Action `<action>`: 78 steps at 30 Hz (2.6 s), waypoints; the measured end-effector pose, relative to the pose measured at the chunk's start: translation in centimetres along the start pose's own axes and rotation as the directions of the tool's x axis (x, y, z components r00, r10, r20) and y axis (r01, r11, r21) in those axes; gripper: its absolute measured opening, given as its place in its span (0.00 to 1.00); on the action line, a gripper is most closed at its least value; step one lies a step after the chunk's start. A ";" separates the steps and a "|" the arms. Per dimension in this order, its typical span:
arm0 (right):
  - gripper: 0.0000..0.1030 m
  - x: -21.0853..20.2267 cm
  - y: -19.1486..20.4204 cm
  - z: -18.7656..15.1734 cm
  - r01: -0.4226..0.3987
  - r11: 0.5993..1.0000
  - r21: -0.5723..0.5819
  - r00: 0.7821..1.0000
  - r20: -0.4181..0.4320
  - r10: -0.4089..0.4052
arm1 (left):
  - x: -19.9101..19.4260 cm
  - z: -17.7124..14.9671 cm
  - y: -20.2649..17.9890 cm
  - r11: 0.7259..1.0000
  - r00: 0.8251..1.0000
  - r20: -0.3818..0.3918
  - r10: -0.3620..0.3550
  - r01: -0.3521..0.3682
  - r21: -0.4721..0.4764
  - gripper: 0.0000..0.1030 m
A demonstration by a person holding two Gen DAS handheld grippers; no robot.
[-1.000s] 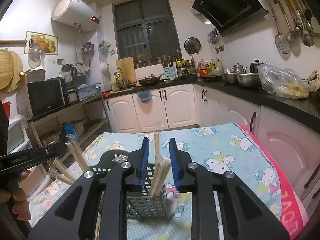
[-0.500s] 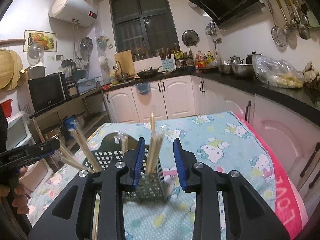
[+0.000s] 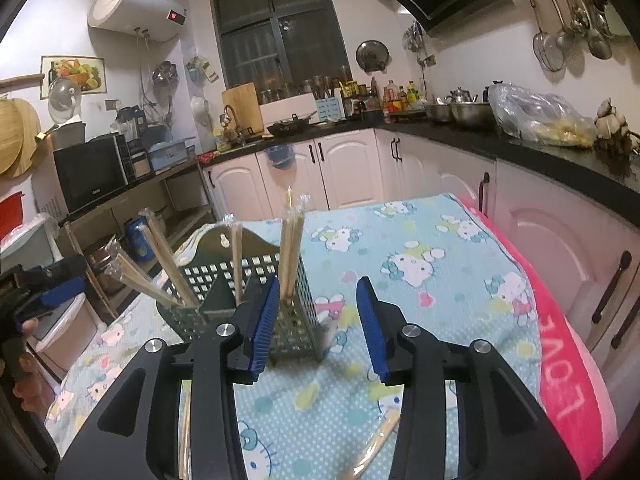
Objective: Organize utensils
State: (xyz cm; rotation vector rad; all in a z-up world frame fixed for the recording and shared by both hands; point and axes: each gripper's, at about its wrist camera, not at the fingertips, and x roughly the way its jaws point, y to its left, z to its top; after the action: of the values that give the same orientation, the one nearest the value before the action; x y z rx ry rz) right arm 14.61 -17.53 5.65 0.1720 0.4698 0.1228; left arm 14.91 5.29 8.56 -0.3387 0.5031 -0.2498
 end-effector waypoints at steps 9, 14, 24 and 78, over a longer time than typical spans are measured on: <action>0.43 0.8 -0.8 -2.1 0.007 1.000 -0.001 0.995 -0.098 -0.007 | 0.7 -2.6 2.2 0.998 0.997 -0.072 0.036 -0.040 -0.044 0.72; 0.45 1.6 -1.4 -3.8 0.017 1.000 0.000 0.986 -0.165 -0.017 | 1.6 -4.3 3.1 0.996 0.991 -0.120 0.057 -0.064 -0.058 0.73; 0.49 2.8 -2.3 -6.8 0.027 1.000 0.015 0.960 -0.278 -0.021 | 3.3 -7.0 3.9 0.994 0.976 -0.200 0.081 -0.095 -0.058 0.73; 0.08 8.8 -5.1 -6.8 0.027 0.992 0.127 0.915 -0.403 0.027 | 12.1 -9.6 4.4 0.988 0.918 -0.383 0.101 -0.139 -0.073 0.04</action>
State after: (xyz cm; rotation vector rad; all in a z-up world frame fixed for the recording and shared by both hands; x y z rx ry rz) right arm 19.70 -20.25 -5.14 0.2766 0.8939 0.1282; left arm 20.95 3.10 -6.13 -0.3558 0.9187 -0.1707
